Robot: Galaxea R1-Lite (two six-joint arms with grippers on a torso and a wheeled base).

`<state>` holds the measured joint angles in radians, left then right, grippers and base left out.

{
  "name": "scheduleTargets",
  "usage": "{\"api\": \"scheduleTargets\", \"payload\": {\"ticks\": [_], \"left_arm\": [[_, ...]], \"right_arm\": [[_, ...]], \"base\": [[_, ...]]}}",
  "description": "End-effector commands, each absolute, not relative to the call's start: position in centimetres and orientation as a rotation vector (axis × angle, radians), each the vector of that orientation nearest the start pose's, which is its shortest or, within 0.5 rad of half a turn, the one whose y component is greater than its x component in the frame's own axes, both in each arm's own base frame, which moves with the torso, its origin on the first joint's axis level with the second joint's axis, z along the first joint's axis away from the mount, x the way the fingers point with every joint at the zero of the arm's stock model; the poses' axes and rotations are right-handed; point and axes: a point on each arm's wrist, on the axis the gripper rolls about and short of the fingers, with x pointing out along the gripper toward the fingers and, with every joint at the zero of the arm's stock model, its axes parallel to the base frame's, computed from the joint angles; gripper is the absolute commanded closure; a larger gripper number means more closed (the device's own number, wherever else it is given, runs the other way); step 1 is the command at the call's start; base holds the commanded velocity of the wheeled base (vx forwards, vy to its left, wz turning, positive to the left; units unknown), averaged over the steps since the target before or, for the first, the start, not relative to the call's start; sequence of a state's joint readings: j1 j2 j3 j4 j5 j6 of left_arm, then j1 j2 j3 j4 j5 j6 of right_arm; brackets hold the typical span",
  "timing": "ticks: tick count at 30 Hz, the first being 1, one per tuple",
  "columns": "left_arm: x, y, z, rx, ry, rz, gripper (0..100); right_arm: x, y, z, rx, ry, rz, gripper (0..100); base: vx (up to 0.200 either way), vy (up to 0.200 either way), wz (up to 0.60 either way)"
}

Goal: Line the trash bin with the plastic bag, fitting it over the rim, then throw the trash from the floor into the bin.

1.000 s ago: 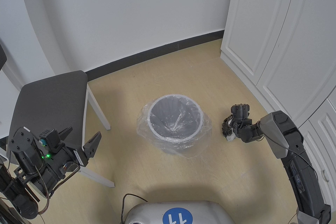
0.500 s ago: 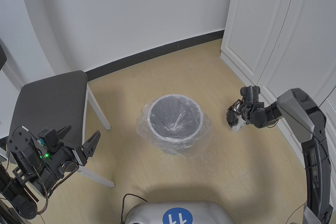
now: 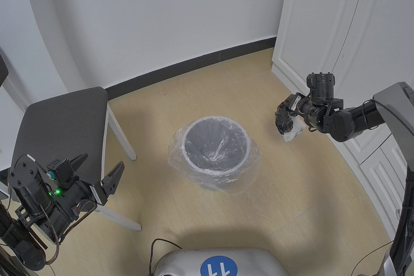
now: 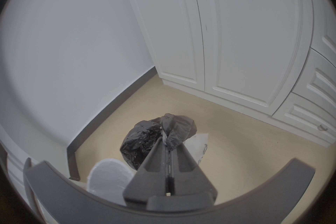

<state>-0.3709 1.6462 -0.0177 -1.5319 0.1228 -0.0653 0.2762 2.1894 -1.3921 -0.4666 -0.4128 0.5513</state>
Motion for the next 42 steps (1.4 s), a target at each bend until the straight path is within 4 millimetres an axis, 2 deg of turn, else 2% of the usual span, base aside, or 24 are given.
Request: {"api": "scheduleTargets", "payload": {"ticks": [1,6,8,10,15,17,21,24,31,39,42], "left_arm": [[17.3,-6.4,11.0,-0.011,0.101,-0.24,0],[17.0,-6.2,11.6,-0.015,0.071,-0.238,0],[16.9,-6.2,11.7,-0.016,0.065,-0.237,0],[16.8,-6.3,11.9,-0.017,0.056,-0.24,0],[16.5,-6.1,12.4,-0.024,0.029,-0.233,0],[16.4,-6.0,12.6,-0.027,0.018,-0.233,0],[16.5,-6.0,12.4,-0.022,0.028,-0.194,0],[16.7,-6.0,12.1,-0.018,0.045,-0.151,0],[16.5,-6.5,12.1,-0.018,0.042,-0.177,0],[16.5,-6.5,12.2,-0.019,0.039,-0.18,0],[16.4,-6.5,12.2,-0.019,0.035,-0.181,0]], "right_arm": [[38.5,13.8,18.6,0.462,0.212,-0.111,100],[35.0,16.5,19.6,0.452,0.235,-0.015,100],[34.3,17.0,19.8,0.451,0.237,0.005,100],[32.3,18.4,20.2,0.441,0.249,0.061,100],[29.0,19.9,21.0,0.429,0.26,0.149,100],[28.4,20.3,21.0,0.422,0.266,0.166,100],[28.3,20.7,20.8,0.421,0.262,0.179,100],[28.6,20.9,20.6,0.433,0.246,0.185,100],[29.2,21.2,19.9,0.436,0.252,0.18,100],[30.5,22.9,18.6,0.503,0.161,0.223,100],[31.1,24.2,17.2,0.535,0.112,0.254,100]], "base": [[0.0,0.0,0.0],[0.0,0.0,0.0],[0.0,0.0,0.0],[0.0,0.0,0.0],[0.0,0.0,0.0],[0.0,0.0,0.0],[0.0,0.0,0.0],[0.2,0.0,0.0],[0.0,0.0,0.0],[0.0,0.0,0.0],[0.0,0.0,0.0]]}}
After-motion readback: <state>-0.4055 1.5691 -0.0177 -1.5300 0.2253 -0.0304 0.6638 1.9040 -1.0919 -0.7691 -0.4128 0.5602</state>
